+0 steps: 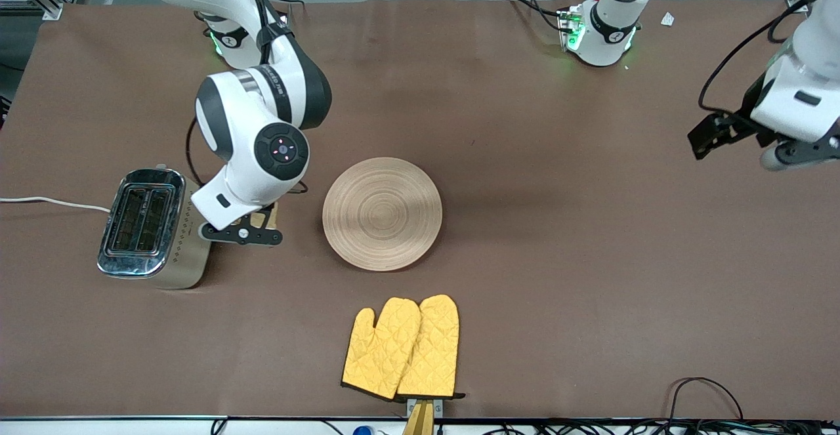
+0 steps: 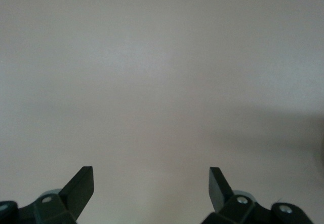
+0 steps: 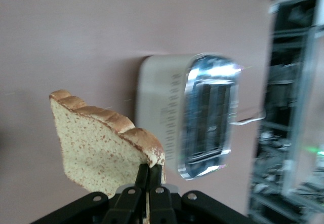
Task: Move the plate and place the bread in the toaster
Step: 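Lift the bread with the right gripper and carry it above the toaster, then lower the bread with the right gripper into the toaster slot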
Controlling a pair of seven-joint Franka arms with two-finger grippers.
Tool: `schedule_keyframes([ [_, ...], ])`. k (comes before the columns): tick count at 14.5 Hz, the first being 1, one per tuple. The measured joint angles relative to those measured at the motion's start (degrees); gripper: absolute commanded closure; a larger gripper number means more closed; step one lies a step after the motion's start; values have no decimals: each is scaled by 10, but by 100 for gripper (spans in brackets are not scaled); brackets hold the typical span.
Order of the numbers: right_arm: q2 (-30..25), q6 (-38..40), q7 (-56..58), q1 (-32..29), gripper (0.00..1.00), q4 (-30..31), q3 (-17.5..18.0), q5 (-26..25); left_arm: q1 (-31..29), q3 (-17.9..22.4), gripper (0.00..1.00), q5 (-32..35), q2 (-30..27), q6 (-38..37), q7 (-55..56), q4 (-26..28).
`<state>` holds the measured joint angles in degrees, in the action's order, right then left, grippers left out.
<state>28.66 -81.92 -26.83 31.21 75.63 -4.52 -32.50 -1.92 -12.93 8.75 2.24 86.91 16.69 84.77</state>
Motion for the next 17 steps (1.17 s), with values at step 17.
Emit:
schedule_keyframes([
  [17, 82, 161, 46, -109, 100, -22, -4, -141, 34, 84, 0, -44, -45, -2, -91, 51],
])
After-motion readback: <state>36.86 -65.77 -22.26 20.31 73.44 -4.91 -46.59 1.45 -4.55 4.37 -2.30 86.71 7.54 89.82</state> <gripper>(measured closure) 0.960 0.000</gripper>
